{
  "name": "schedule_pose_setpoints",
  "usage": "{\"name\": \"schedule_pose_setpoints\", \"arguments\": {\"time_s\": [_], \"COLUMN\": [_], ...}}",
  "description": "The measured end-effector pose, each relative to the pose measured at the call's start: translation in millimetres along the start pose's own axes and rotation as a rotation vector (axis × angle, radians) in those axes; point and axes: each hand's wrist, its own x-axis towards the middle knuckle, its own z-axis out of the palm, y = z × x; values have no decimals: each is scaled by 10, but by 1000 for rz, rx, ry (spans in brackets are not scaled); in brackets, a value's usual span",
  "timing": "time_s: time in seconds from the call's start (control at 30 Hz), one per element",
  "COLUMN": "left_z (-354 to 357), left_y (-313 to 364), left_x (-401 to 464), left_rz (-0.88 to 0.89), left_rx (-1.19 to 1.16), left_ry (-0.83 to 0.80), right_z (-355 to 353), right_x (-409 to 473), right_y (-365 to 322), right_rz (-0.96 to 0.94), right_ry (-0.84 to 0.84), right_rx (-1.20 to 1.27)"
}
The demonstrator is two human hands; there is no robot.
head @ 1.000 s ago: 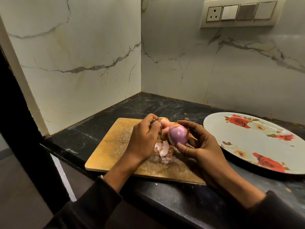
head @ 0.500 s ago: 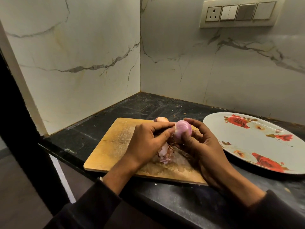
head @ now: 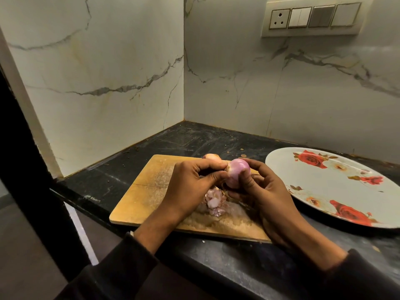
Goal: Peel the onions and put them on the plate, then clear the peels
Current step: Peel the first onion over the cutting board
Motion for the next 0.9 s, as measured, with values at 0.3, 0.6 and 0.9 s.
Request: {"name": "schedule_pose_setpoints", "arguments": {"time_s": [0.3,0.6,0.9], "left_z": [-6,13,28], "left_y": [-6,-8,-19], "left_x": [-5,6,25], "left_rz": [93,112,78], "left_rx": [105,151,88], "left_ry": [34,63,-9], "right_z": [8,56,82], "right_x": [1,6,-19], "right_y": [-39,-107,-131], "right_rz": [49,143,95], "right_ry": [-30,-50,-2], "right_rx": [75,113,89]}}
